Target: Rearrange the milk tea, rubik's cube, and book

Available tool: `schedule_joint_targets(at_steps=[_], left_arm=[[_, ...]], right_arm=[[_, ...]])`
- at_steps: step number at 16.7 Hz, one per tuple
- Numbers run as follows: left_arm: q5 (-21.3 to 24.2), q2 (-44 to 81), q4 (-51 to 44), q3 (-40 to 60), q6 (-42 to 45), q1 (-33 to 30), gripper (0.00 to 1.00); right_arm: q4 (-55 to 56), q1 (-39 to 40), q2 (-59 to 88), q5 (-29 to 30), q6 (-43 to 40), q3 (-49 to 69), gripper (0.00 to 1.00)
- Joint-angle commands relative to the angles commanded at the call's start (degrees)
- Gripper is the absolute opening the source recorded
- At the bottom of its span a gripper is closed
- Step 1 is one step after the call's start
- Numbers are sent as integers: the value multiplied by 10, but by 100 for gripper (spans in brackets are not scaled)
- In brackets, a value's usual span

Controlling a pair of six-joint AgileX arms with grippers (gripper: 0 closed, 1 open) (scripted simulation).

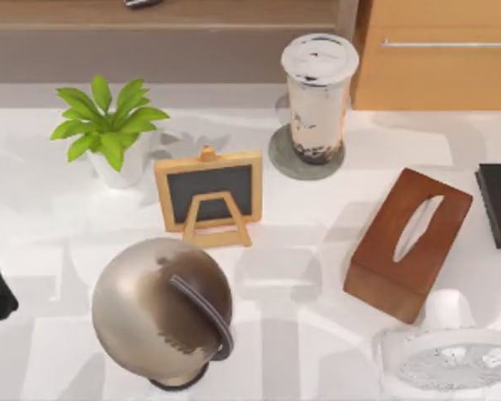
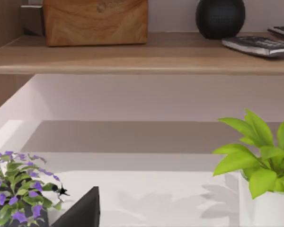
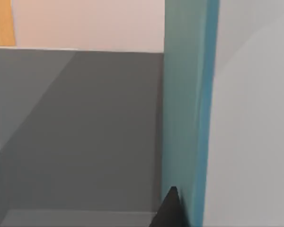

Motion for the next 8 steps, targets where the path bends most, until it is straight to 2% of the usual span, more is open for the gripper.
schedule_joint_targets(at_steps=[8], left_arm=[[0, 0, 0, 0, 0, 0, 100]], right_arm=[[-3, -3, -8, -1, 1, -5, 0]])
